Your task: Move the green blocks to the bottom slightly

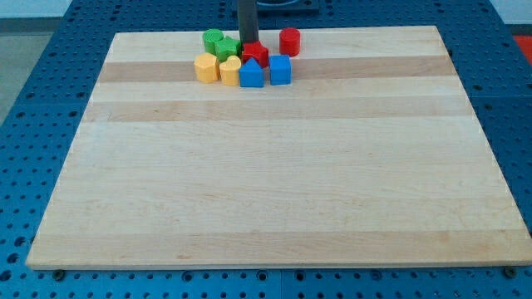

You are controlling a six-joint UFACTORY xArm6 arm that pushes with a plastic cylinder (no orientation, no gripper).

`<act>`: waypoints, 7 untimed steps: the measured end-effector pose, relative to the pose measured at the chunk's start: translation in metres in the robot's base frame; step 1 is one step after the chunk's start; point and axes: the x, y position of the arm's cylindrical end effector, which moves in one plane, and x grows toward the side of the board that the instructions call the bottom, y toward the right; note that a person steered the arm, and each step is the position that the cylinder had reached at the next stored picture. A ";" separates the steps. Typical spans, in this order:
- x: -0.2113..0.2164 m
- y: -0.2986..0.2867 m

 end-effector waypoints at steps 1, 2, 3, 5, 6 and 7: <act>0.000 -0.001; -0.014 -0.002; -0.019 -0.020; -0.013 -0.059; -0.011 -0.059; -0.019 -0.059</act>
